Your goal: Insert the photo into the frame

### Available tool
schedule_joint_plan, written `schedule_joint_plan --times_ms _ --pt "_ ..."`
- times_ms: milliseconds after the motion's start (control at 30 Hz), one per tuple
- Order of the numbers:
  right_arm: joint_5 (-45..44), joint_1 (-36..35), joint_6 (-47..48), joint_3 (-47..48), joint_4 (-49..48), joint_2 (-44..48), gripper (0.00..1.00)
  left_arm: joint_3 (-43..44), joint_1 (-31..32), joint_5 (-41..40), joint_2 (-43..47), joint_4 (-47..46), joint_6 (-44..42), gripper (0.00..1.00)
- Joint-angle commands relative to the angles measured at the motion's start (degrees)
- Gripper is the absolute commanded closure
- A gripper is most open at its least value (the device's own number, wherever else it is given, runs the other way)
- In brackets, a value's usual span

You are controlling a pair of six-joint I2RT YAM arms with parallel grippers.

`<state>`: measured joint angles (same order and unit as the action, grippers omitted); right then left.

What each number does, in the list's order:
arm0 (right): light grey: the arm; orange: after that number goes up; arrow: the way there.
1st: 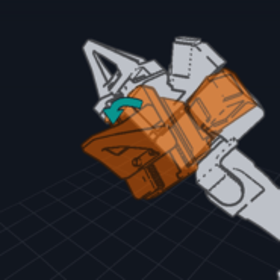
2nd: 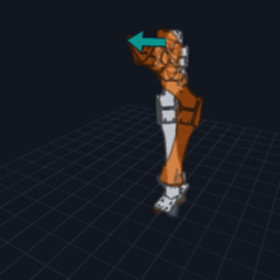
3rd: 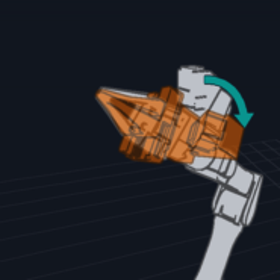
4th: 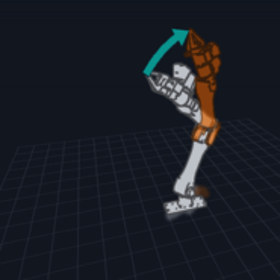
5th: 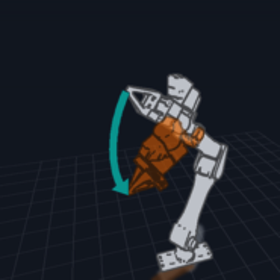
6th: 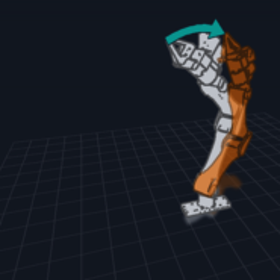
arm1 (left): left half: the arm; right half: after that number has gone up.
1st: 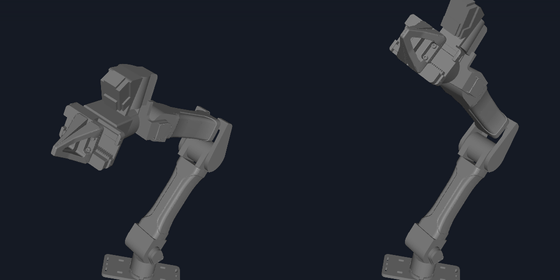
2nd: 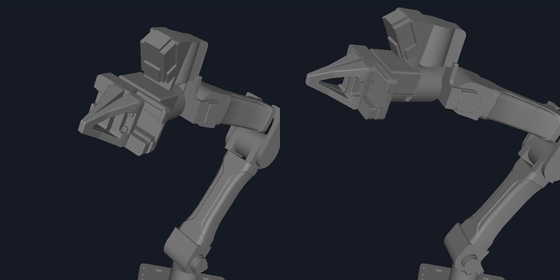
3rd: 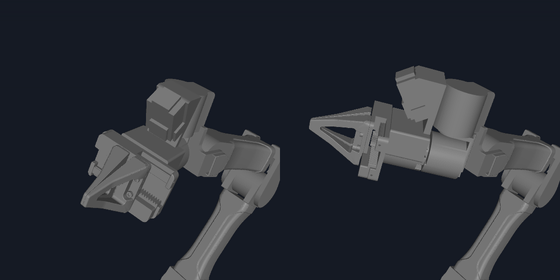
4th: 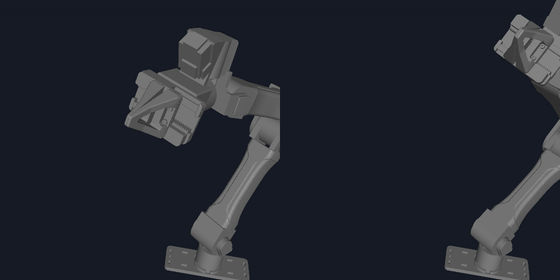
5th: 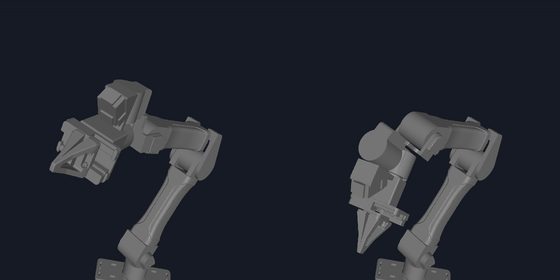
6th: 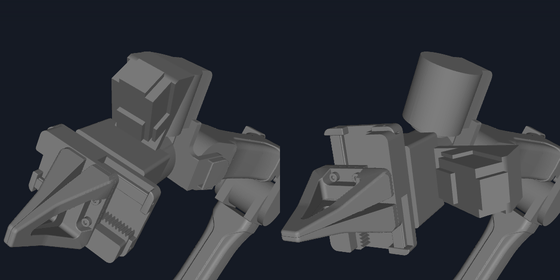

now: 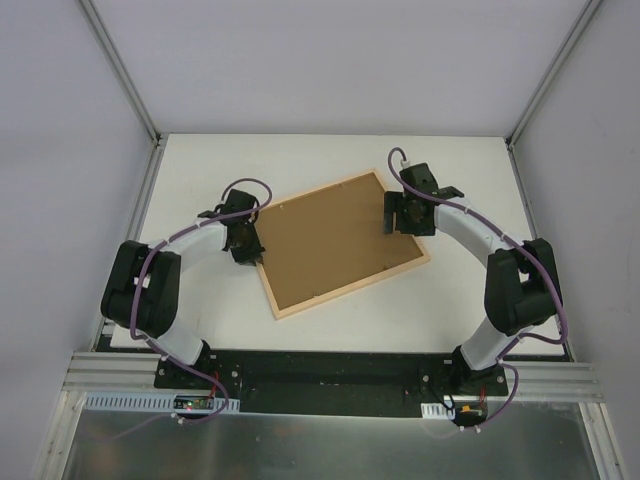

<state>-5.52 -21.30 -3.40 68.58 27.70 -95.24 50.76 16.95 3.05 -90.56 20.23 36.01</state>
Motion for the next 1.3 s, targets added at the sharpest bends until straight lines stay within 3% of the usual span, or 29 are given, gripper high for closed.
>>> schedule_joint_plan --times_ms 0,167,500,800,1267 --pt "0.3 0.8 1.1 0.6 0.3 1.7 0.20 4.2 -0.2 -5.1 -2.8 3.6 -10.8 1.00" --pt "0.3 1.3 1.5 0.6 0.7 1.4 0.21 9.2 -1.0 -11.3 -6.0 6.9 -18.3 1.00" --pt "-0.1 3.2 0.8 -2.9 -1.0 -0.5 0.21 9.6 -5.4 -9.8 -5.5 4.8 -32.5 1.00" --pt "3.0 -0.3 0.0 -9.9 -5.0 1.5 0.21 10.3 -6.2 -8.5 -7.1 4.5 -33.2 1.00" --pt "-0.8 -3.4 1.0 -5.3 -3.1 -3.7 0.30 10.3 -6.3 -9.0 -6.5 4.2 -33.4 1.00"
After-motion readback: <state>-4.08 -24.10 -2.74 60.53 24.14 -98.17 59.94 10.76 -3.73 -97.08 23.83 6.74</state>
